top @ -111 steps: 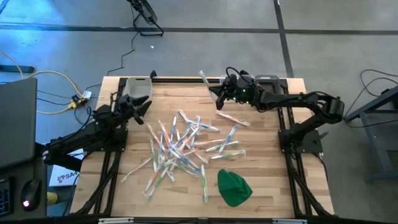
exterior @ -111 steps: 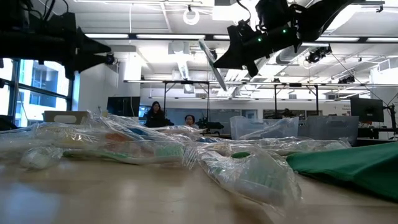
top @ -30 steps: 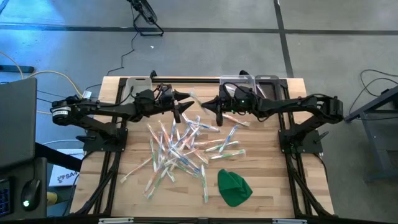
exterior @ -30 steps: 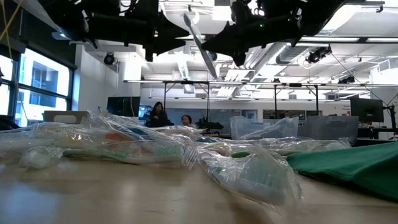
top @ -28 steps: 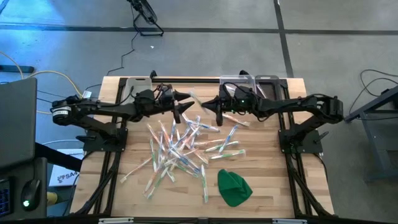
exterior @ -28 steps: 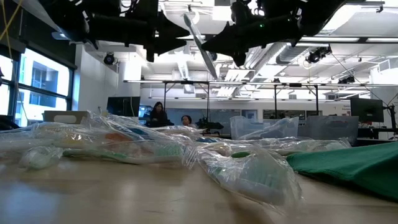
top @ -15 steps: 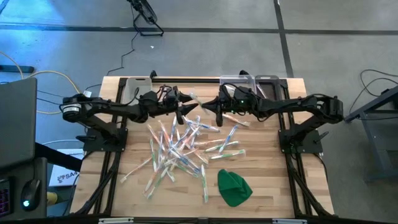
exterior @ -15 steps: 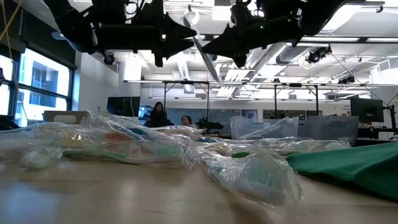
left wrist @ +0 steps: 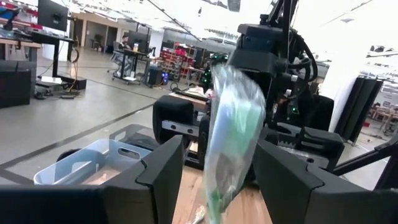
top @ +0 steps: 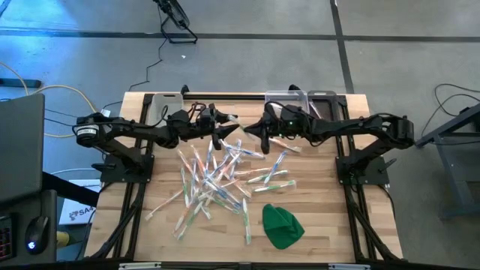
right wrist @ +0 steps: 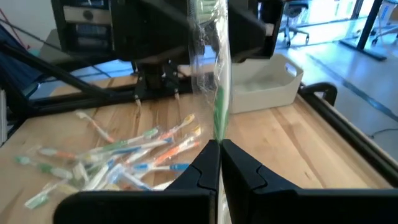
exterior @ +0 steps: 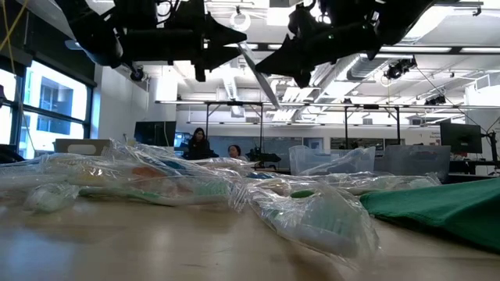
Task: Pick & Place Toothbrushes
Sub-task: Put the green toothbrush into the gray bin
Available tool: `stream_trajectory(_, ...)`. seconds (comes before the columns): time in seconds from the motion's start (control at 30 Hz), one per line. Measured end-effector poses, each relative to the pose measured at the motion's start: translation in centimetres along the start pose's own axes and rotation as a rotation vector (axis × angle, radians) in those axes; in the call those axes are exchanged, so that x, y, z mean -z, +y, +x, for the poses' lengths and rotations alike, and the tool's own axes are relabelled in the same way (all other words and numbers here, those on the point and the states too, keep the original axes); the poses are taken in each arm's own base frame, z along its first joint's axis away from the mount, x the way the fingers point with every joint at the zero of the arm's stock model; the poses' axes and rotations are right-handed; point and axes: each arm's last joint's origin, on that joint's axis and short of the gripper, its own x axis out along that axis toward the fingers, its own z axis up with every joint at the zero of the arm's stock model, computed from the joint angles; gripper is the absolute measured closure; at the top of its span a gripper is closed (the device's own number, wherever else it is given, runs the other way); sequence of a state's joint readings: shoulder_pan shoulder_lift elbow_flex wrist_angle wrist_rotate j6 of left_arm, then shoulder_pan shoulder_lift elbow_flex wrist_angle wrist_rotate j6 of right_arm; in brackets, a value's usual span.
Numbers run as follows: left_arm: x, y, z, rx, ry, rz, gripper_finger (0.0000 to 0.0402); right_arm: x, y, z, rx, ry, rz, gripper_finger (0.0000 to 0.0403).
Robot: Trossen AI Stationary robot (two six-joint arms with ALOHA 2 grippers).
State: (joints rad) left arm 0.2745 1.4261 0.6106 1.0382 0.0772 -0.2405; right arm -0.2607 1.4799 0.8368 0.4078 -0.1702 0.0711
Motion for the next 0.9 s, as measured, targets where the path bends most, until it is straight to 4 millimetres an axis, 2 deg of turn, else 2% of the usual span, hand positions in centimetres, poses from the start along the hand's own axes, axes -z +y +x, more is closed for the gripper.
stream_trajectory(0.67,0.28,0.06,-0.01,-0.005,0.030,0.005,0.0216,-0.20,0.13,0.00,-0.040,-0.018,-0.002,0.0399)
stream_trajectory(0.77,0.28,0.06,-0.01,-0.005,0.030,0.005,0.0233,-0.21,0.13,0.00,-0.040,-0.019,-0.002,0.0399)
stream_trajectory(0.9,0.36,0.07,-0.01,-0.007,0.039,0.004,0.0276,-0.21,0.13,0.00,-0.040,-0.019,-0.001,0.0399)
